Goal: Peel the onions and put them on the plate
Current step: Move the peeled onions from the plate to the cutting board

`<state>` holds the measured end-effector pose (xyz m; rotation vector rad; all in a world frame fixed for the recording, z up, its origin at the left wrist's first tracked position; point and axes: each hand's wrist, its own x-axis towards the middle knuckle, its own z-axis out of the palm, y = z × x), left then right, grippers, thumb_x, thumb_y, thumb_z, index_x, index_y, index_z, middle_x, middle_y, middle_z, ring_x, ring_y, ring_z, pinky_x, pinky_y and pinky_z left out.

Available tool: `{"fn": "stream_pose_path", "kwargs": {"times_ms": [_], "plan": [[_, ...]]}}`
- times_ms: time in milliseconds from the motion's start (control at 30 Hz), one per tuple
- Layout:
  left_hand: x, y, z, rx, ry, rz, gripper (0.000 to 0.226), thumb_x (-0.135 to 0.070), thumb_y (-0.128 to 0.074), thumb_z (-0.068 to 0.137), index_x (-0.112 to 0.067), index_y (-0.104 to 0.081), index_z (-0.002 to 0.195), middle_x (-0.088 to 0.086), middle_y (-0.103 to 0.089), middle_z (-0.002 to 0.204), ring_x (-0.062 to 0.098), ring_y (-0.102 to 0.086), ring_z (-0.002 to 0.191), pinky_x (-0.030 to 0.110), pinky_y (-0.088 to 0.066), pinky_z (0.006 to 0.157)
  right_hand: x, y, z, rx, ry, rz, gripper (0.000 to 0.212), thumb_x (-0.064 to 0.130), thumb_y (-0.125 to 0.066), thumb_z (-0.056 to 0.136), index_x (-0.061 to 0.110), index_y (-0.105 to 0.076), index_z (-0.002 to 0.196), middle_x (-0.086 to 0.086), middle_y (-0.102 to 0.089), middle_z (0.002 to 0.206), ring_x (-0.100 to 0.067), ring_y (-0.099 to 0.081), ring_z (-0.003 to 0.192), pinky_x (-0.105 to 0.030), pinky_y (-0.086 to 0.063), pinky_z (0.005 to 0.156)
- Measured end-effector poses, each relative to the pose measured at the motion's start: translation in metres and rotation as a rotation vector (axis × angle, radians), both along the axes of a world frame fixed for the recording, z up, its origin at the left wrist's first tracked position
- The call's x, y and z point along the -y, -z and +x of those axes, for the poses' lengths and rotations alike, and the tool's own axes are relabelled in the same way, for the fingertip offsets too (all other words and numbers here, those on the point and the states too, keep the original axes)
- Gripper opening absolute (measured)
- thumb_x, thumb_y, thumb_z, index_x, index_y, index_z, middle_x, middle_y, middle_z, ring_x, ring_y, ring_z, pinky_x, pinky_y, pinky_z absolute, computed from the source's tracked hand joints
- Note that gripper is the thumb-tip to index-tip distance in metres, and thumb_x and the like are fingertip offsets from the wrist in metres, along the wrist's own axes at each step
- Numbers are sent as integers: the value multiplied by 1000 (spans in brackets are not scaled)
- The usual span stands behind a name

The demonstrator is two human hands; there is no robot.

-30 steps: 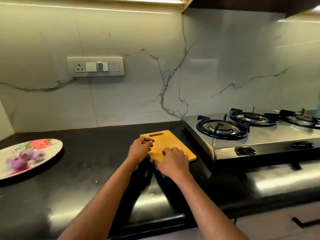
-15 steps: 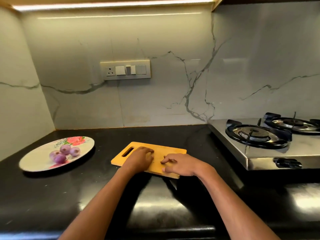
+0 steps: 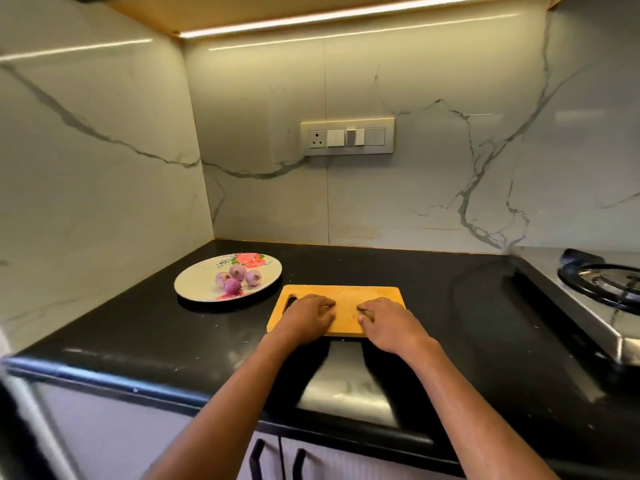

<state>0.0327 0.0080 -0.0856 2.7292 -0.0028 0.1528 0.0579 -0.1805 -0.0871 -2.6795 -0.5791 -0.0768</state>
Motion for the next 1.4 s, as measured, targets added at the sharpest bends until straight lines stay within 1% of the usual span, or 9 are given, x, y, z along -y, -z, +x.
{"fn": "stream_pose_path", "kwargs": {"times_ms": [333,467,667,767,833,1000,1167,1233,1400], "plan": [[6,-1,7,-28,31,-47,44,-35,-50,103,-21,-50,146,0,-47,153,21,-43,139,36,-32,116,4,-6,-8,17,70,-43,42,42,-46,102,31,-53,142,5,-50,147,-22,-51,131,-40,-45,106],[1,-3,8,-1,25,-90,40,-32,-54,101,-21,-57,140,0,-55,146,20,-51,131,33,-37,113,-5,-16,-7,58,99,-27,38,39,-53,100,30,-57,137,4,-59,138,-21,-59,120,-36,-50,95],[-10,-12,10,93,-8,-155,32,-31,-62,98,-27,-63,129,-2,-58,139,17,-55,125,33,-45,107,-25,-21,-1,102,104,50,34,34,-59,99,30,-60,132,7,-62,134,-16,-59,119,-30,-50,93],[-35,-20,8,187,-64,-196,29,-28,-66,96,-28,-64,125,-2,-59,133,14,-58,116,32,-51,101,-49,-25,7,95,76,101,32,33,-61,98,30,-61,130,7,-64,130,-15,-60,118,-31,-51,94],[-62,-24,4,248,-123,-223,30,-25,-68,94,-26,-64,124,-2,-60,128,11,-59,109,26,-53,94,-73,-27,13,87,24,124,31,33,-63,97,30,-62,128,8,-65,128,-14,-60,116,-32,-52,94],[-142,-27,-7,338,-325,-237,24,-25,-71,91,-27,-66,114,0,-59,123,12,-58,103,30,-50,97,-148,-36,24,81,-115,174,30,33,-64,96,31,-62,126,6,-65,128,-16,-61,115,-35,-51,94],[-189,-21,-4,246,-382,-252,37,-29,-79,85,-24,-64,118,4,-56,126,16,-59,108,32,-51,96,-215,-36,36,90,-181,203,29,36,-64,95,30,-64,123,6,-67,123,-17,-63,106,-34,-52,85],[-196,-16,3,206,-374,-244,43,-31,-80,83,-24,-62,122,4,-55,129,17,-58,112,32,-50,98,-232,-31,42,100,-169,189,31,33,-63,96,28,-63,126,3,-66,125,-18,-62,108,-34,-51,83],[-200,-10,18,146,-338,-174,53,-33,-80,83,-25,-58,131,5,-42,135,19,-56,118,30,-45,103,-250,-16,60,117,-122,121,50,26,-65,95,27,-49,143,-2,-55,141,-23,-54,125,-36,-50,95]]}}
